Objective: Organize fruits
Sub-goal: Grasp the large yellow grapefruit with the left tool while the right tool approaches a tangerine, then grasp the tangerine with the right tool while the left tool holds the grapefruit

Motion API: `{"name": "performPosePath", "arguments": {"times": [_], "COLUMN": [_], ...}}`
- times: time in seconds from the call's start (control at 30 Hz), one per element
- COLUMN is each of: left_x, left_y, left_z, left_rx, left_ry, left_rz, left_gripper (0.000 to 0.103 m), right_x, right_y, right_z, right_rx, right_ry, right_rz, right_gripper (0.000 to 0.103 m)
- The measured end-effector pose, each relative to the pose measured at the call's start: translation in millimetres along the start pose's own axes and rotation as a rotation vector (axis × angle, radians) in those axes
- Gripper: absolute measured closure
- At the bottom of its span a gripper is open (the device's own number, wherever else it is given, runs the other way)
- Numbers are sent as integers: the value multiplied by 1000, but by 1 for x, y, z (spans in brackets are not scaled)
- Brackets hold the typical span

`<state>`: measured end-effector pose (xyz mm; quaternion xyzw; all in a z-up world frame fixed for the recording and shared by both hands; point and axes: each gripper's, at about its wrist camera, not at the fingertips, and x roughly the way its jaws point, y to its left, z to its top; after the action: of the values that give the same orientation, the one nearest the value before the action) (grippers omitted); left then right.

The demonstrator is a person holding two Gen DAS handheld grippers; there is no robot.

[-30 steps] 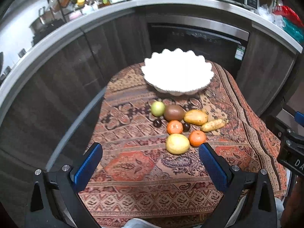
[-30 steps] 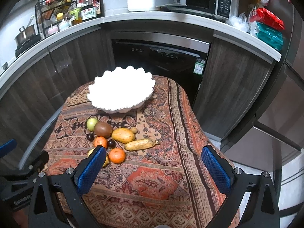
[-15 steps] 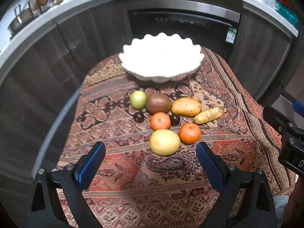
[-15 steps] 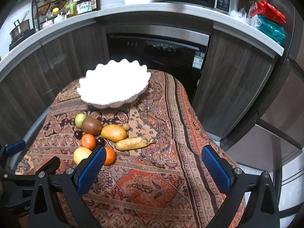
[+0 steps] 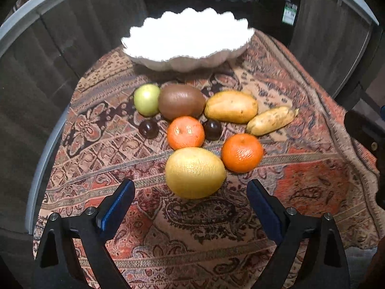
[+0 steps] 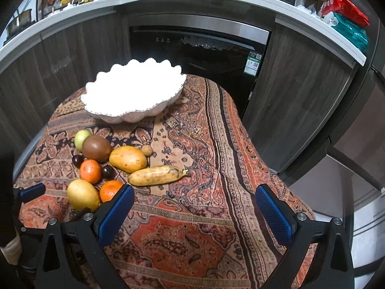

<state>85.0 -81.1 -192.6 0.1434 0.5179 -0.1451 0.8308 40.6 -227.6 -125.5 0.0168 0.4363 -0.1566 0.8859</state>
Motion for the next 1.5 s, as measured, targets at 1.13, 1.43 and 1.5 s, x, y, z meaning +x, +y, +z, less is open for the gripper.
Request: {"name": "performPosePath", "arguments": {"times": [1.13,1.43,1.5], "left_x": [42,23,21], "left_y": [2,32,44], "left_z": [-1,-8,-10], "left_rx": [-47,-123,-145], "left_ry": [72,35,26], "left_rz": [-44,-29,-19], "left_gripper": [39,39,39], "right_x": [49,48,48], "right_y": [7,27,38], "right_z": [-18,-16,-14], "right_rx": [15,-26,-48], "right_ry": [84,91,87], "right_rz": [17,54,67], "right_gripper": [1,1,1]}}
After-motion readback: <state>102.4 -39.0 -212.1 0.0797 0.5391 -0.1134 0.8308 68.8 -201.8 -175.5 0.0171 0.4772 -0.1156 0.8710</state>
